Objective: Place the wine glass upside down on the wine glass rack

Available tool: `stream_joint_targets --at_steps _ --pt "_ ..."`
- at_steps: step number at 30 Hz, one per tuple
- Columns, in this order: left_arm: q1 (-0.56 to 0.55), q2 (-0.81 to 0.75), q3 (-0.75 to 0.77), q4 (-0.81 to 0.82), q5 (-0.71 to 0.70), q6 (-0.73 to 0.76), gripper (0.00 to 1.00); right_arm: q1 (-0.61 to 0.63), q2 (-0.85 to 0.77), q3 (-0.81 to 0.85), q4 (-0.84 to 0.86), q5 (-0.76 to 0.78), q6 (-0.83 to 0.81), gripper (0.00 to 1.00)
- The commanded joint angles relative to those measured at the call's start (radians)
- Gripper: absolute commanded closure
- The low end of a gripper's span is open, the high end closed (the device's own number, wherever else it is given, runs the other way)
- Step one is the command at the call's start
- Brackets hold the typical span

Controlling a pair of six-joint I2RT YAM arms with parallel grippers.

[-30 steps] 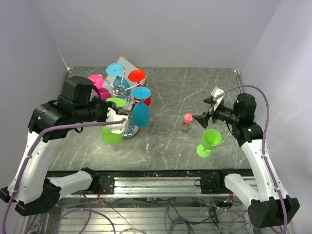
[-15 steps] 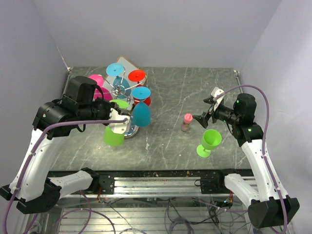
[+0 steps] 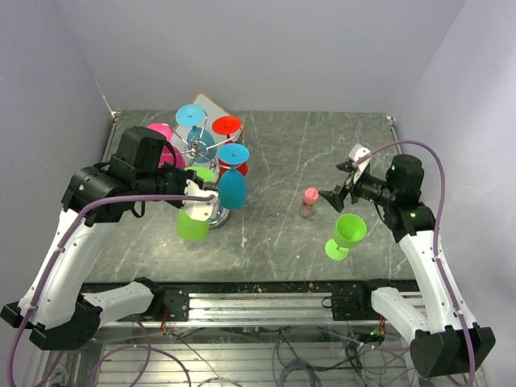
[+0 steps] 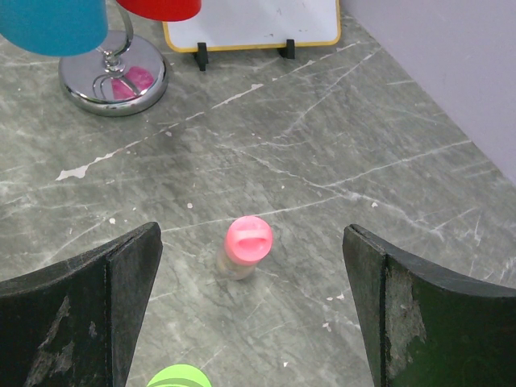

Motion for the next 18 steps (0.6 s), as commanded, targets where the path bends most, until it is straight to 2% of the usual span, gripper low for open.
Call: stream_joint_targets --at_steps 1,4,18 --pt "-0.004 -0.012 -0.006 -0.013 0.014 -0.002 0.75 -0.005 -0.009 -0.014 0.012 -0.009 -0.012 0.06" --pt "-0.004 -0.016 -0.004 -0.024 0.013 0.004 0.71 -0.006 -0.009 -0.013 0.012 -0.006 -0.015 0.06" --pt "-0.004 -0.039 0.014 -0.058 -0.015 0.020 0.60 -0.006 0.016 0.023 -0.029 0.047 -0.053 0.06"
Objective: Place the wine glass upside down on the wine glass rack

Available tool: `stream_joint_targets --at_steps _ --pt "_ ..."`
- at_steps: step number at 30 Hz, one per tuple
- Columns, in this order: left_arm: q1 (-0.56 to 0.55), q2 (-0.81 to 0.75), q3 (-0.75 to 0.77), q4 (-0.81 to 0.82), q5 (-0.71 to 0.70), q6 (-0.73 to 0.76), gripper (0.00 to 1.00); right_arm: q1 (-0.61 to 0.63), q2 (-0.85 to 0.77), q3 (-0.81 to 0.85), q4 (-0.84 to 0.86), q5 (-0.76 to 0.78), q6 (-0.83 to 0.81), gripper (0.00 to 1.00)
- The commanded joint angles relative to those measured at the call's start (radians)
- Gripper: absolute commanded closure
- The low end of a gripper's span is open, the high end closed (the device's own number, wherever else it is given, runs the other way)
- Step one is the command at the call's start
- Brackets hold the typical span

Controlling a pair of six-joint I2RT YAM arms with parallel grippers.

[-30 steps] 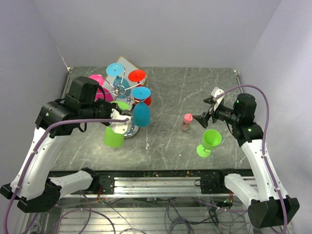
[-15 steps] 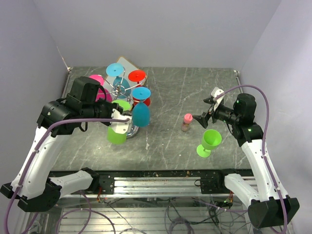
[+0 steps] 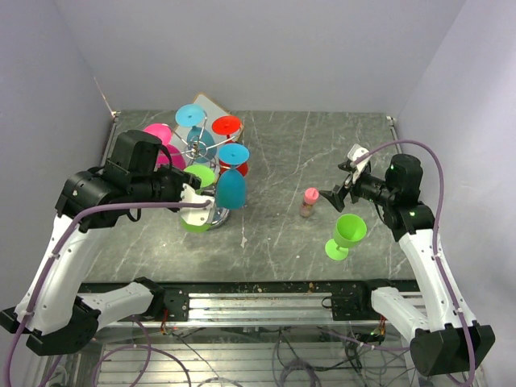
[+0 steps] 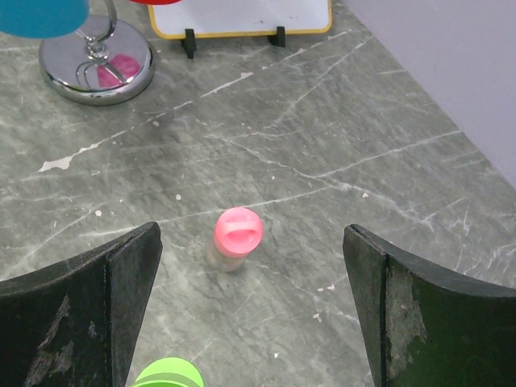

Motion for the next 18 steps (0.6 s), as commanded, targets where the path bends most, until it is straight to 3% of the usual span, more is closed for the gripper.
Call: stream_joint_targets --at_steps 1,18 --pt "-0.004 -0.016 0.016 -0.038 -0.014 0.014 0.59 -0.007 0.014 0.026 -0.020 0.018 -0.023 0.06" --pt "-0.004 -0.063 0.037 -0.074 -0.042 0.008 0.46 -0.006 0.003 0.078 -0.148 0.191 -0.103 0.06"
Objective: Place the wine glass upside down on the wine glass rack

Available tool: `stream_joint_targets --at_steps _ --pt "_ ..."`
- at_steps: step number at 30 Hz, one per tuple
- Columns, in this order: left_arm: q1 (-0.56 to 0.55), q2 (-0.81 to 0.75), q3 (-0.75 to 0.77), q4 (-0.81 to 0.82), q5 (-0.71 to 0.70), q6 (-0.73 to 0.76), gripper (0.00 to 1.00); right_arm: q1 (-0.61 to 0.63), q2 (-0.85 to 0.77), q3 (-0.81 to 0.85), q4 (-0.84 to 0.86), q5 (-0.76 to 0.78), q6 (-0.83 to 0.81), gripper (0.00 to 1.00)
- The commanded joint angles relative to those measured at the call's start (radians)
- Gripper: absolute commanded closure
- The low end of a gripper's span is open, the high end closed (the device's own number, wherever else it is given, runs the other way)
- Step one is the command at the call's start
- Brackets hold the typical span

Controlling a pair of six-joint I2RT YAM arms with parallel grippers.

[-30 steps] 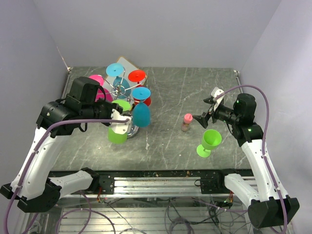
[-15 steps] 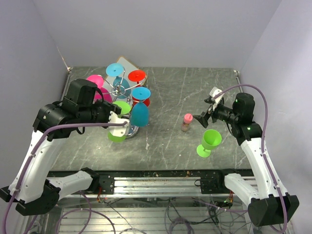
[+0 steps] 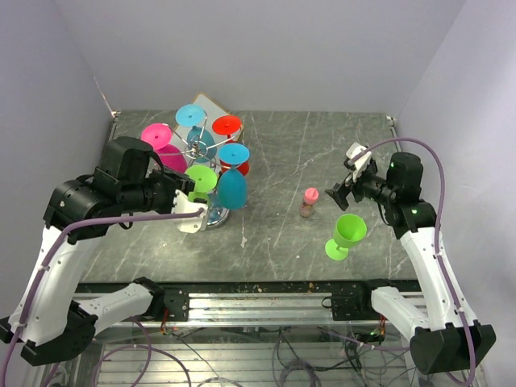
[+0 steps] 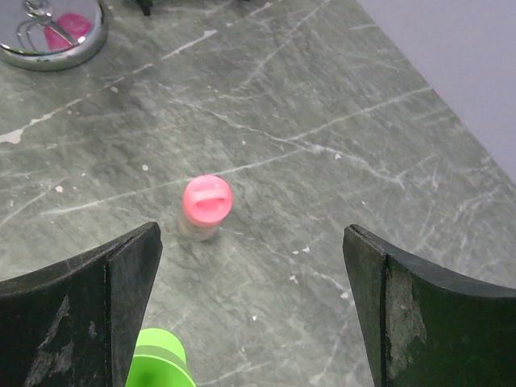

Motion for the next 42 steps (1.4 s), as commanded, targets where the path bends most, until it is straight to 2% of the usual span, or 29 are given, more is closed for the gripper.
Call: stream_joint_targets --at_steps 1,7,13,14,15,16,22,27,30,35,42 --pt "-0.004 -0.021 0.033 -0.044 -0.024 0.002 0.44 -0.005 -0.015 0.052 -0.090 0.107 -0.053 0.06" --pt "-0.004 -0.054 0.032 -0.015 -0.024 -0.060 0.37 -0.004 -0.041 0.072 -0.232 0.312 -0.070 0.06" --pt "0.002 -0.079 0.032 0.092 -0.026 -0.196 0.28 -0.004 -0.072 0.070 -0.362 0.426 -0.027 0.06" --pt "0.005 -0.083 0.028 0.112 -0.033 -0.217 0.22 -0.004 -0.080 0.071 -0.379 0.435 -0.020 0.06" --pt "0.006 -0.088 0.024 0.129 -0.044 -0.237 0.07 -0.004 -0.091 0.071 -0.399 0.439 -0.019 0.06" --pt "0.008 -0.093 0.018 0.150 -0.059 -0.258 0.00 -0.005 -0.101 0.071 -0.419 0.440 -0.022 0.06" --pt "0.024 -0.116 -0.014 0.311 -0.151 -0.443 0.01 -0.032 -0.159 0.066 -0.507 0.430 -0.034 0.06" --pt "0.037 -0.128 -0.014 0.407 -0.221 -0.568 0.01 -0.055 -0.142 0.071 -0.567 0.401 -0.030 0.11" --pt "0.039 -0.138 -0.015 0.447 -0.269 -0.605 0.01 -0.056 -0.108 0.071 -0.585 0.394 -0.028 0.18" --pt "0.041 -0.153 -0.011 0.480 -0.341 -0.609 0.01 -0.055 -0.037 0.072 -0.594 0.368 -0.029 0.37" --pt "0.047 -0.162 0.013 0.464 -0.321 -0.592 0.01 -0.055 0.042 0.071 -0.578 0.364 -0.045 0.63"
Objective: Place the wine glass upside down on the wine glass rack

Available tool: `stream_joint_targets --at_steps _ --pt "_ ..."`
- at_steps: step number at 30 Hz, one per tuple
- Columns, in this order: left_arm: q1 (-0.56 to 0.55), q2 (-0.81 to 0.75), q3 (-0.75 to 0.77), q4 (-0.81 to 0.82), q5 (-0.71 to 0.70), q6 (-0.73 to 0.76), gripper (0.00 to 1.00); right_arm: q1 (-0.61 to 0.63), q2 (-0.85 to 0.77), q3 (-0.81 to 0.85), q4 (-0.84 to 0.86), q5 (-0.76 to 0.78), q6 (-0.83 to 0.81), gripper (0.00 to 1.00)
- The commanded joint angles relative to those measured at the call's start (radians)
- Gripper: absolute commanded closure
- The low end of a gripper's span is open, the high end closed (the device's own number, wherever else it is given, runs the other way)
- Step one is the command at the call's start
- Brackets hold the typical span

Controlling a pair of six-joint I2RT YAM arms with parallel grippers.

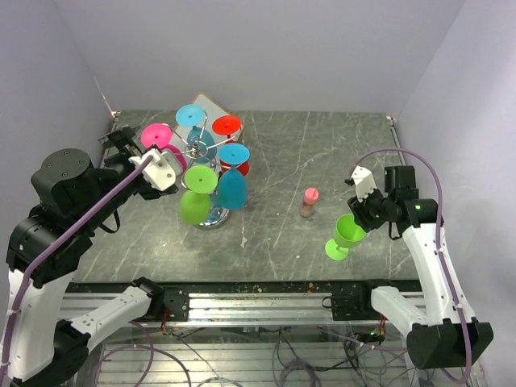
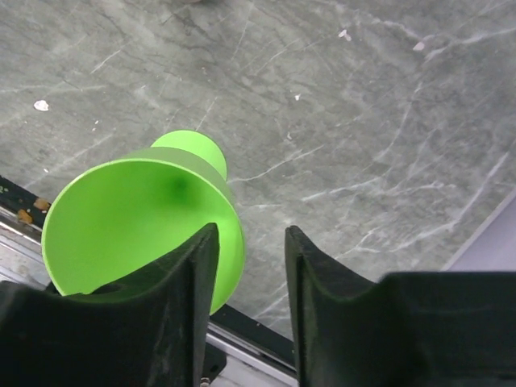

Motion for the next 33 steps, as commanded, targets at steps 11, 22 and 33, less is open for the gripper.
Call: stream_joint_targets --at_steps 11,22,33 --pt "0.013 0.015 0.010 0.050 -0.012 -0.025 0.01 -0.003 0.070 0.022 0.006 -0.054 -0.047 0.96" --pt "0.049 0.035 -0.075 0.097 -0.068 -0.195 0.01 -0.004 0.101 0.349 0.062 0.084 -0.069 1.00" --pt "0.231 0.138 0.098 0.129 0.200 -0.476 0.01 0.039 0.330 0.764 0.125 0.045 0.032 1.00"
